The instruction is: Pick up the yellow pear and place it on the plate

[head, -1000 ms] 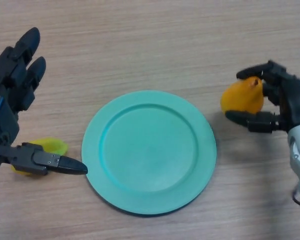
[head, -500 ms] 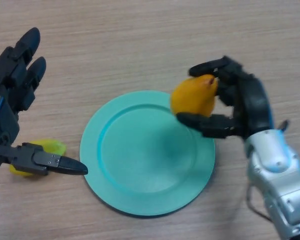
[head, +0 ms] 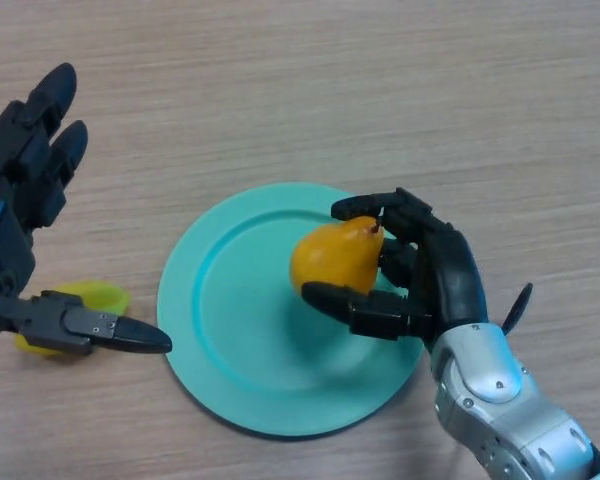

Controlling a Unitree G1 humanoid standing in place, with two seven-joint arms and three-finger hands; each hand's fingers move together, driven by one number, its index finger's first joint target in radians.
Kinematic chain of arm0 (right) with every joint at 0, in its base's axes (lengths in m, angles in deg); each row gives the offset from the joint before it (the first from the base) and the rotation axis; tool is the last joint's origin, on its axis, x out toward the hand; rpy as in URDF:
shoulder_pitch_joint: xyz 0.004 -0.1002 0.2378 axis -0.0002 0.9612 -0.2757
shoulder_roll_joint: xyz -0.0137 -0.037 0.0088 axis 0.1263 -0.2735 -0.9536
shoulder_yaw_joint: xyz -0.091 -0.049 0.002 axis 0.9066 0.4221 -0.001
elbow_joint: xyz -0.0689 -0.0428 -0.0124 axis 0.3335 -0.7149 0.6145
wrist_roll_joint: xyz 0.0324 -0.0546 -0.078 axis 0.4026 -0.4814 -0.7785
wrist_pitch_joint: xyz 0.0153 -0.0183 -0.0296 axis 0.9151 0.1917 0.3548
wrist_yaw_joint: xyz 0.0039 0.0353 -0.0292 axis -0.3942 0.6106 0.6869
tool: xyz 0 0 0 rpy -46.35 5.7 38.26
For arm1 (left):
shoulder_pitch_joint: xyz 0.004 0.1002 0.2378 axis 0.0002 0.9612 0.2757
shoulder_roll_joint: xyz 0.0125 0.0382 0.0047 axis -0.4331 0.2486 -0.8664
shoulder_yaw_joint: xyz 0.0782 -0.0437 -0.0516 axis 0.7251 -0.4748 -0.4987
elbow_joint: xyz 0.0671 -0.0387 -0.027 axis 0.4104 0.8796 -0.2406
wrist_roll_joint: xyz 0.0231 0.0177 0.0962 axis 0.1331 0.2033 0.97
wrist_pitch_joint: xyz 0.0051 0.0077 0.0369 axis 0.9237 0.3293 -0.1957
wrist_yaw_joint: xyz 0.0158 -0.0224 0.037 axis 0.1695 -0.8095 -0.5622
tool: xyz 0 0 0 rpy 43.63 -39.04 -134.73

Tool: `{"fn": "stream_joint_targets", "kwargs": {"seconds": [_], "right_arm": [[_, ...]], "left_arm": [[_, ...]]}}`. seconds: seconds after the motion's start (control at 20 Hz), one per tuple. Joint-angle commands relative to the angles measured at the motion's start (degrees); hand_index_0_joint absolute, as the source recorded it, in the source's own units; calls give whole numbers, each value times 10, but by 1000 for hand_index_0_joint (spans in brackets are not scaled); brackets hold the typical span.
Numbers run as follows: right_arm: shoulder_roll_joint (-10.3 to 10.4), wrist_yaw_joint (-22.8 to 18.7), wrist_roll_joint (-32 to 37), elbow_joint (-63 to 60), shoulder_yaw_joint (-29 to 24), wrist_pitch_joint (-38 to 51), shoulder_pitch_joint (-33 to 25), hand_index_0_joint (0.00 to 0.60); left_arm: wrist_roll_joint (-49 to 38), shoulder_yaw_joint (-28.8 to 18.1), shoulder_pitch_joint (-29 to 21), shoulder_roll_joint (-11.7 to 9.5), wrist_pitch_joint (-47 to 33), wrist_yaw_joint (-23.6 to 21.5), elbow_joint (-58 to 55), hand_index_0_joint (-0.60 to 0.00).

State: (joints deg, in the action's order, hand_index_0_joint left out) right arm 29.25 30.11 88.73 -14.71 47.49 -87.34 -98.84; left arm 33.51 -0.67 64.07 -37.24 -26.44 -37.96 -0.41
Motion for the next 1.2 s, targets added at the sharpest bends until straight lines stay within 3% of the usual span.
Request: {"fn": "stream_joint_targets", "kwargs": {"seconds": [0.05,0.3,0.4,0.45,0.55,0.9,1.2], "right_arm": [[-2,-6,29,32,-4,37,-20,600],[-2,31,29,38,10,34,-17,600],[-2,36,25,40,12,34,-16,401],[-2,42,15,45,16,32,-13,251],[-2,67,-42,63,20,17,-3,19],[-2,111,-117,130,-42,-11,10,0],[-2,203,-147,266,-172,-97,44,0]], "left_arm": [[-14,-60,-14,-26,-88,-6,-29,0],[-17,-60,-11,-25,-100,-15,-27,0],[-19,-60,-10,-25,-95,-14,-30,0],[-22,-60,-10,-25,-90,-12,-33,0],[-29,-59,-13,-25,-77,-12,-46,0],[-36,-56,-12,-24,-49,-9,-67,0],[-31,-63,-3,-21,-34,4,-80,0]]}}
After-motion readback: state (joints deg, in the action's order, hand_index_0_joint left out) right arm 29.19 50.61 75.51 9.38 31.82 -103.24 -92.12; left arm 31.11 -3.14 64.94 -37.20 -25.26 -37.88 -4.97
